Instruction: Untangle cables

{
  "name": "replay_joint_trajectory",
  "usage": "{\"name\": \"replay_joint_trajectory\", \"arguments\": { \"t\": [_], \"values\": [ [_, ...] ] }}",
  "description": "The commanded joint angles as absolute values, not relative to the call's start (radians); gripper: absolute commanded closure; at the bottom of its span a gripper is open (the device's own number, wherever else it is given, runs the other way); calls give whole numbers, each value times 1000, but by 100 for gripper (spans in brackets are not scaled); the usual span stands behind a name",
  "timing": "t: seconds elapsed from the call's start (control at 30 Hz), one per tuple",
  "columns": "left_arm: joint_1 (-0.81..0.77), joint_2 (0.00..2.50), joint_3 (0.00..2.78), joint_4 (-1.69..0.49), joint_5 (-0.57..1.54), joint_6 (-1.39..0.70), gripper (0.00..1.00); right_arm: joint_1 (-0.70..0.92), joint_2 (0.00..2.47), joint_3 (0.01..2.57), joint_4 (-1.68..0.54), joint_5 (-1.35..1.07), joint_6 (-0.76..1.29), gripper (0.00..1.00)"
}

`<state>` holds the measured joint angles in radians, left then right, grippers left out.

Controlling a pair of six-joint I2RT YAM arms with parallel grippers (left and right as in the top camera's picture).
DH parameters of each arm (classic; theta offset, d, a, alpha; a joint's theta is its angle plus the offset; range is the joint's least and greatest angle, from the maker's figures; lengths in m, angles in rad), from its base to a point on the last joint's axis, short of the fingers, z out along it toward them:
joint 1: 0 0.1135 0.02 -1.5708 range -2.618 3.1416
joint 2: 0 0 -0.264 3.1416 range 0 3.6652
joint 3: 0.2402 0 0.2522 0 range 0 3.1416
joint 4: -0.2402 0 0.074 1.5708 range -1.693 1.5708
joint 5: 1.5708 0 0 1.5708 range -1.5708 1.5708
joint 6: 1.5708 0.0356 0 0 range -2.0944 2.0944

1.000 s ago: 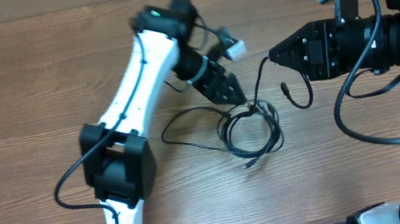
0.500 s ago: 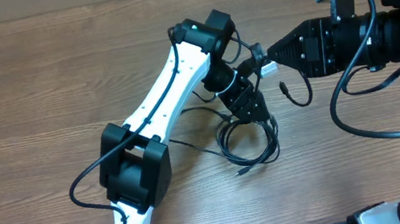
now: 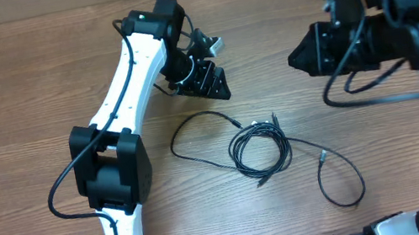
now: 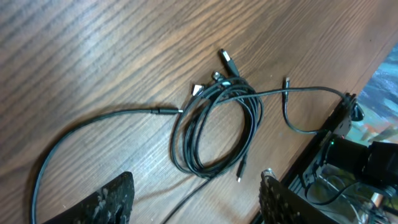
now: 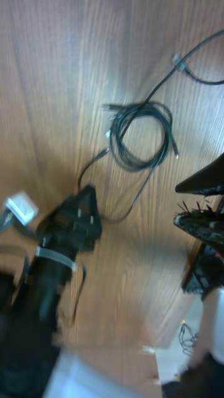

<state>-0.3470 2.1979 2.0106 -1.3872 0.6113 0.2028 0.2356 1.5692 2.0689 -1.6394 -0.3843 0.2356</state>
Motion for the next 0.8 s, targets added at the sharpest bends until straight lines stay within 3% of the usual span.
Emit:
{"name": "replay_joint_trajectory", "arguments": {
  "t": [0.0, 0.07, 0.2, 0.53, 0.77],
  "values": [
    [-374, 2199, 2005, -1396, 587, 171, 35, 234, 1568, 1980, -1604, -352, 239, 83],
    [-389, 2199, 2003, -1414, 566, 172, 35, 234, 1569, 1939, -1584, -351, 239, 64],
    [-430, 2199, 1973, -1440, 439, 178, 36, 233, 1569, 1900, -1572, -322, 239, 46],
    [-469, 2199, 1712, -1248, 411, 80, 37, 212, 1569, 1898, -1573, -276, 239, 31],
    [-532, 2199, 1567, -1002, 381, -27, 36, 212, 1569, 1898, -1572, -269, 239, 28]
  ]
}}
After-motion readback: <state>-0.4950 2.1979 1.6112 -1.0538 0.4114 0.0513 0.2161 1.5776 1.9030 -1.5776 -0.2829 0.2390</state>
